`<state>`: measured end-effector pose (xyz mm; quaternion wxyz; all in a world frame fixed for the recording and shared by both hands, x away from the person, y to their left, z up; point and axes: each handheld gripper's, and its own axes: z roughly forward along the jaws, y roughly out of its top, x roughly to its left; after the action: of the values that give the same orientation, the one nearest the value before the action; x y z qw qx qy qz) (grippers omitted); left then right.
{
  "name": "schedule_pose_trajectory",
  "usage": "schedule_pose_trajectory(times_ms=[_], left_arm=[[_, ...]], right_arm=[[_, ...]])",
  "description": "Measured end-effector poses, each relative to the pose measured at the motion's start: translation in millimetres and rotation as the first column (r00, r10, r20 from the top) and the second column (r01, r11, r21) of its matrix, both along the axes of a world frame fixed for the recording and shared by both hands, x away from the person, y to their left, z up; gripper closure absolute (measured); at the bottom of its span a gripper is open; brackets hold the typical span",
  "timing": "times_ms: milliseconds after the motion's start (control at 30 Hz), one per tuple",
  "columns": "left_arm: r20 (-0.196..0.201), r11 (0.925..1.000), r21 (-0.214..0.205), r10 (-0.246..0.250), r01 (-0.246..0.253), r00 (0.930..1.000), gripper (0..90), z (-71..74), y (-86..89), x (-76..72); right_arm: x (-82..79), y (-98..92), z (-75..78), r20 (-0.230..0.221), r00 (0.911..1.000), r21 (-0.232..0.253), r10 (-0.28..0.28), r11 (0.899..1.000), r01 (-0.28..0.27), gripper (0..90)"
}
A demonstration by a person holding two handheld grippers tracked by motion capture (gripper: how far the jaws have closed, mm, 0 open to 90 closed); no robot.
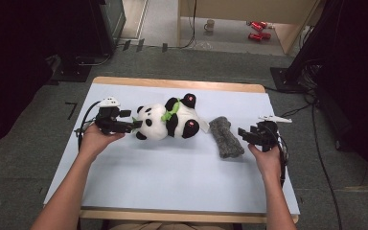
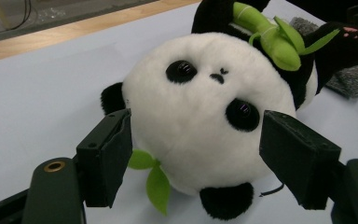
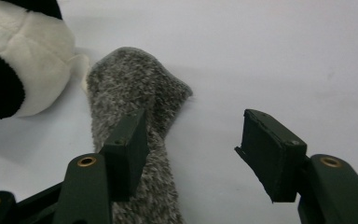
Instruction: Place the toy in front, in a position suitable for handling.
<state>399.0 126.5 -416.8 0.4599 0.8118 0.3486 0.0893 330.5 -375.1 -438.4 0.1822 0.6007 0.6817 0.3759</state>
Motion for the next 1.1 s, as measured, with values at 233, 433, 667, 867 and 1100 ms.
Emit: schedule_pose_trajectory(times_ms=[233,433,667,867,1100], left_arm=[[0.001,0.9996,-0.02,-0.022,0.022,0.9998,24.6,3.6,-14.9,4.4],[0.001,0.9996,-0.017,-0.023,0.023,0.9997,21.9,3.7,-26.4,7.3],[0.005,0.9991,-0.007,-0.041,0.042,0.9991,21.2,0.9,-42.7,11.2],[0.026,0.9997,0.006,-0.022,0.022,0.9994,18.9,-0.2,-51.0,13.2],[0.019,0.9927,-0.006,-0.12,0.12,0.9926,22.6,21.9,-82.4,14.6]], right_arm=[[-1.2,12.6,5.1,0.009,0.9997,-0.016,0.022,1.0,-0.022,38.2],[-2.5,22.6,6.7,0.015,0.9988,-0.022,0.047,0.999,-0.047,38.5],[-3.8,35.7,3.6,0.006,0.9965,-0.048,0.083,0.995,-0.083,37.5],[-6.7,39.1,3.6,0.007,0.9958,-0.055,0.091,0.994,-0.09,37.3],[-8.3,38.8,2.9,0.003,0.9953,-0.063,0.097,0.993,-0.097,37.2]])
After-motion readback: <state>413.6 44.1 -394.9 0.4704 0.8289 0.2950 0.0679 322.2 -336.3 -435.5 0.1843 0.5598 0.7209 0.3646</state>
